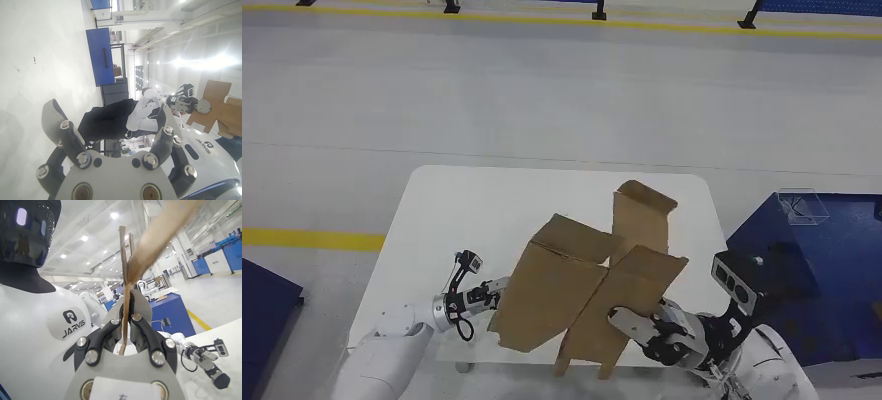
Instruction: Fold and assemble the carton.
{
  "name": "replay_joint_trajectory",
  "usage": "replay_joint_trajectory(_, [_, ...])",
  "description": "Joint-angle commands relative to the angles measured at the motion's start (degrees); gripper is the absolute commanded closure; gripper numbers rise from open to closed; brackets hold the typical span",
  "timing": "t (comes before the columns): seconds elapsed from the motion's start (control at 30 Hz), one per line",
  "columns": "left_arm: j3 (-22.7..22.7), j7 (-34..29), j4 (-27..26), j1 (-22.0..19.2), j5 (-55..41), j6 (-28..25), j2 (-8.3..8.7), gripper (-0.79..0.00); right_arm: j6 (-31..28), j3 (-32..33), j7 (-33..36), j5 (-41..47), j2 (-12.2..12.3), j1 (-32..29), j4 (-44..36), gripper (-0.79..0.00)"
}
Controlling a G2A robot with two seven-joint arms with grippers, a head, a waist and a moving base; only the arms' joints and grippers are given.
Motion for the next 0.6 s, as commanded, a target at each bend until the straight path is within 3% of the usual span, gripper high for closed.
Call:
replay_joint_trajectory(0.0, [0.0, 0.0, 0.0, 0.0, 0.0, 0.0, 0.0, -0.785, -0.11, 0.0, -0.74, -1.27, -0.02, -0.03, -0.02, 0.0])
replay_joint_trajectory(0.2, [0.0, 0.0, 0.0, 0.0, 0.0, 0.0, 0.0, -0.785, -0.11, 0.0, -0.74, -1.27, -0.02, -0.03, -0.02, 0.0])
replay_joint_trajectory(0.27, [0.0, 0.0, 0.0, 0.0, 0.0, 0.0, 0.0, -0.785, 3.11, -1.39, -2.68, 3.83, -0.13, -1.03, 0.0, 0.0])
replay_joint_trajectory(0.33, [0.0, 0.0, 0.0, 0.0, 0.0, 0.0, 0.0, -0.785, 11.09, -4.8, -2.83, 20.89, -0.13, -2.47, -1.31, 0.0])
replay_joint_trajectory(0.47, [0.0, 0.0, 0.0, 0.0, 0.0, 0.0, 0.0, -0.785, 29.44, -5.44, 2.0, 56.69, -0.01, -2.35, -1.4, 0.0])
replay_joint_trajectory(0.57, [0.0, 0.0, 0.0, 0.0, 0.0, 0.0, 0.0, -0.785, 43.34, -4.79, 8.3, 76.91, 0.08, -2.79, 0.16, 0.0])
